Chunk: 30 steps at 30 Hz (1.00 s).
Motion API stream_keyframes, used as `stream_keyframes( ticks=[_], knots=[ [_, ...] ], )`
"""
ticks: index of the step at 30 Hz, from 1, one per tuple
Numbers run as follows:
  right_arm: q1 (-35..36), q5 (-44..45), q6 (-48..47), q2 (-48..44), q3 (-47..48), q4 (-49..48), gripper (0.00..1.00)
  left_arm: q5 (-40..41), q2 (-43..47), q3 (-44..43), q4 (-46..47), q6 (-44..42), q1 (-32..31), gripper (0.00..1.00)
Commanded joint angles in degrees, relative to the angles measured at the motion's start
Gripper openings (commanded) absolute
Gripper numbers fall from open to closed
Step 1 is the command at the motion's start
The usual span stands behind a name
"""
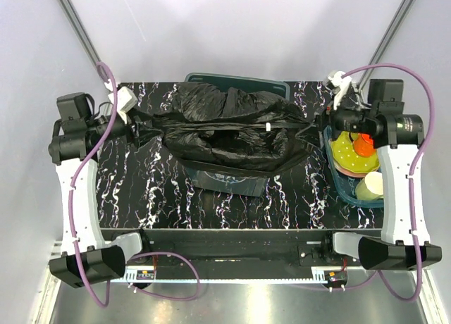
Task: Put the trash bags into the trash bin
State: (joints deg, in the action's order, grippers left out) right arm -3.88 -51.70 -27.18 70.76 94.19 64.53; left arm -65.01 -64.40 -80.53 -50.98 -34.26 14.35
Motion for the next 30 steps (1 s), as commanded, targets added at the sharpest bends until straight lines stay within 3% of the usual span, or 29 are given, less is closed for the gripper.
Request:
stream_keyframes(
  ticks=[1,7,10,17,24,30],
  knots=[
    [7.6,4.5,-4.1,0.5,2.0,-2.3,0.87,2.2,0.0,-0.2,8.1,0.6,-4.1,0.59],
    [12.1,9.5,-5.8,2.1,2.6,-4.6,0.64,3.2,-0.7,-0.4,12.9,3.7,-6.2,0.38],
    [12.1,13.2,-4.2,2.3,2.1,-8.3,0.59,3.5,-1.0,-1.0,13.5,3.7,-6.2,0.31],
    [12.1,18.1,-2.7,1.3,3.2,-9.7,0.59,5.6,0.1,-0.9,15.0,4.7,-6.2,0.40],
    [12.1,14.0,0.1,0.8,4.2,-11.4,0.64,5.6,0.5,-1.4,16.6,6.3,-6.2,0.47],
    [12.1,14.1,0.9,2.8,3.6,-14.5,0.51,5.6,0.2,-2.0,18.3,8.2,-6.3,0.45]
  ],
)
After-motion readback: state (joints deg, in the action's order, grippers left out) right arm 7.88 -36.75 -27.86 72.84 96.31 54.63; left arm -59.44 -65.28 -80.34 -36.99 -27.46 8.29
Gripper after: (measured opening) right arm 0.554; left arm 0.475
